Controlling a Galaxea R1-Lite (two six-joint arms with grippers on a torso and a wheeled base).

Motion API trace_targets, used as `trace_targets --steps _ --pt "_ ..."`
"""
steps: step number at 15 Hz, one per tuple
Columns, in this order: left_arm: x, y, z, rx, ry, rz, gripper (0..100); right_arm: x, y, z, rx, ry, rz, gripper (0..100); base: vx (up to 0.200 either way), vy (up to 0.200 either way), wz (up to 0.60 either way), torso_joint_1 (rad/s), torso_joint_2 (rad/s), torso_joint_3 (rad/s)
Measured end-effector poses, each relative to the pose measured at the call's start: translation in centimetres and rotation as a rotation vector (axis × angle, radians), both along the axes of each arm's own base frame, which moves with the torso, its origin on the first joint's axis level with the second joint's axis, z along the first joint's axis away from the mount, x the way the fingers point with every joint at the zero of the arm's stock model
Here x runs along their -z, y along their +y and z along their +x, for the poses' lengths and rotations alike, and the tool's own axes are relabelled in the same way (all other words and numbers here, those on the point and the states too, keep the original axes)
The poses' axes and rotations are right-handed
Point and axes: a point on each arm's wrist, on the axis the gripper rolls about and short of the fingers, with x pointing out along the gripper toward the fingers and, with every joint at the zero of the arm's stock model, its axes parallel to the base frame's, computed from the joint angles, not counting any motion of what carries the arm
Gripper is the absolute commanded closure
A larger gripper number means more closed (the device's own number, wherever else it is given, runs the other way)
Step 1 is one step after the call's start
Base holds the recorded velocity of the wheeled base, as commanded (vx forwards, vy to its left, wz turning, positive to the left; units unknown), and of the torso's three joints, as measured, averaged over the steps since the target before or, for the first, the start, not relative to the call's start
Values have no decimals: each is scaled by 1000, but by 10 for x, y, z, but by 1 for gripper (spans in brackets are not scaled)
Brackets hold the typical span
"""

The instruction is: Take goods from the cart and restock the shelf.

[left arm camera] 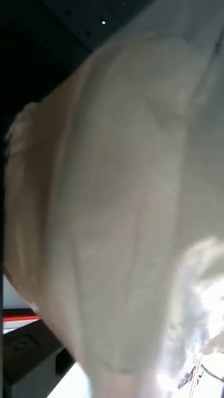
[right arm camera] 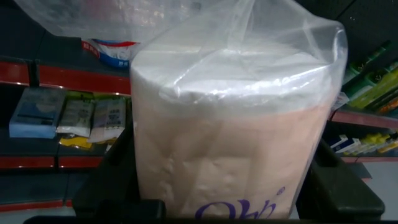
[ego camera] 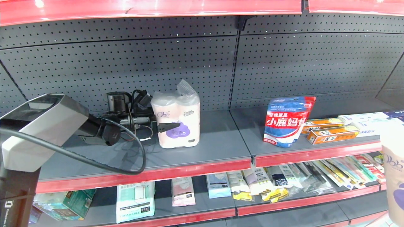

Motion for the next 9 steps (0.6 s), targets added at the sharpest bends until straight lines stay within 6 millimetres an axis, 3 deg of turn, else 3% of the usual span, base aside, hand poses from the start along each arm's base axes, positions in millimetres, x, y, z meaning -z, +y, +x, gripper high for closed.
trace_targets --steps 9 --pt "-3 -4 0 -3 6 -15 0 2 0 0 1 6 0 100 0 0 0 0 0 0"
